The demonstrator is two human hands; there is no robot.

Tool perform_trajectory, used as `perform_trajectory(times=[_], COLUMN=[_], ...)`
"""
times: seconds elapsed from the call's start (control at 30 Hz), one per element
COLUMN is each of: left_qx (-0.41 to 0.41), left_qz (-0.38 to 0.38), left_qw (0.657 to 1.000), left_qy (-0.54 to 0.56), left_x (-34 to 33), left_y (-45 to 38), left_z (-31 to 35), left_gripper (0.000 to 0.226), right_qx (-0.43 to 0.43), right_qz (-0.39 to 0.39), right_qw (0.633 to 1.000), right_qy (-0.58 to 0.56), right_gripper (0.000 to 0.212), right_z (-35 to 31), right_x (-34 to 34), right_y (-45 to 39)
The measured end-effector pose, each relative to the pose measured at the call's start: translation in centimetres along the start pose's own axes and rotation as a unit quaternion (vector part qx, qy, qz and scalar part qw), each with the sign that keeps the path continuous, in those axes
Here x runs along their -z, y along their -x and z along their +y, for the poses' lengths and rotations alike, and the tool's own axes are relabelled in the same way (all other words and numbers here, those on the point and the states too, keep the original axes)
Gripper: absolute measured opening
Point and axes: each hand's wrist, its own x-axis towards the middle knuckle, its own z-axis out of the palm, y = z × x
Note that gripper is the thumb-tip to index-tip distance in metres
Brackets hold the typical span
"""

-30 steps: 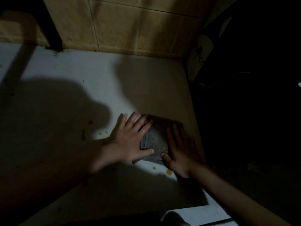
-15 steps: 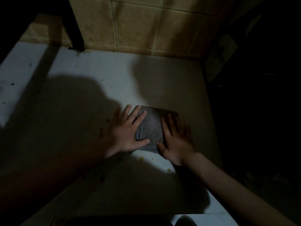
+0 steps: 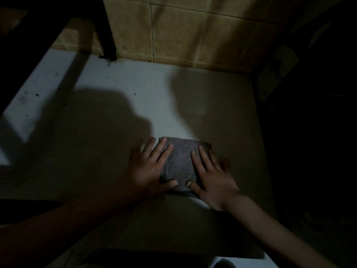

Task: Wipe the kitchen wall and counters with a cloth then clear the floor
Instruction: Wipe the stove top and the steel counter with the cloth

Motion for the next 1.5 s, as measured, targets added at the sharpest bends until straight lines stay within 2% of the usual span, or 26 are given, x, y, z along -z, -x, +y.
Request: perform_trajectory(times=[0.17, 0.33, 0.5, 0.7, 0.8, 0.93, 1.03, 1.27, 1.5], left_qx=[-0.04, -0.049, 0.009, 0.069, 0.1, 0.152, 0.183, 0.193, 0.188], left_qz=[0.021, 0.098, 0.034, -0.017, -0.029, -0.024, -0.047, -0.096, -0.064], left_qw=[0.999, 0.992, 0.999, 0.997, 0.995, 0.988, 0.982, 0.976, 0.98], left_qy=[-0.005, 0.056, 0.036, 0.009, -0.007, -0.03, -0.027, -0.004, 0.026], left_x=[-0.4, -0.8, 0.0, 0.5, 0.6, 0.5, 0.5, 2.1, 0.3], left_y=[-0.4, 0.1, 0.5, 1.4, 1.5, 1.9, 2.8, 2.9, 2.8], left_z=[-0.1, -0.5, -2.4, -4.9, -6.2, -8.0, -8.9, -9.0, -8.4], left_gripper=[0.094, 0.085, 0.092, 0.093, 0.099, 0.102, 0.103, 0.096, 0.104], right_qx=[0.039, 0.06, 0.093, 0.149, 0.166, 0.202, 0.231, 0.265, 0.249], right_qz=[0.014, 0.013, 0.014, 0.066, 0.077, 0.083, 0.081, 0.062, 0.082], right_qw=[0.999, 0.998, 0.995, 0.985, 0.978, 0.971, 0.965, 0.957, 0.961], right_qy=[-0.002, 0.007, 0.043, 0.061, 0.1, 0.099, 0.097, 0.097, 0.092], right_gripper=[0.09, 0.086, 0.083, 0.085, 0.088, 0.089, 0.088, 0.088, 0.09], right_z=[1.3, 0.9, -0.3, -1.4, -2.4, -4.0, -5.1, -5.1, -5.5], right_x=[0.2, 0.3, 1.3, 1.9, 2.5, 3.8, 4.6, 4.6, 4.1], right_y=[-0.3, -1.6, -4.2, -7.0, -8.7, -10.9, -12.5, -13.6, -13.3])
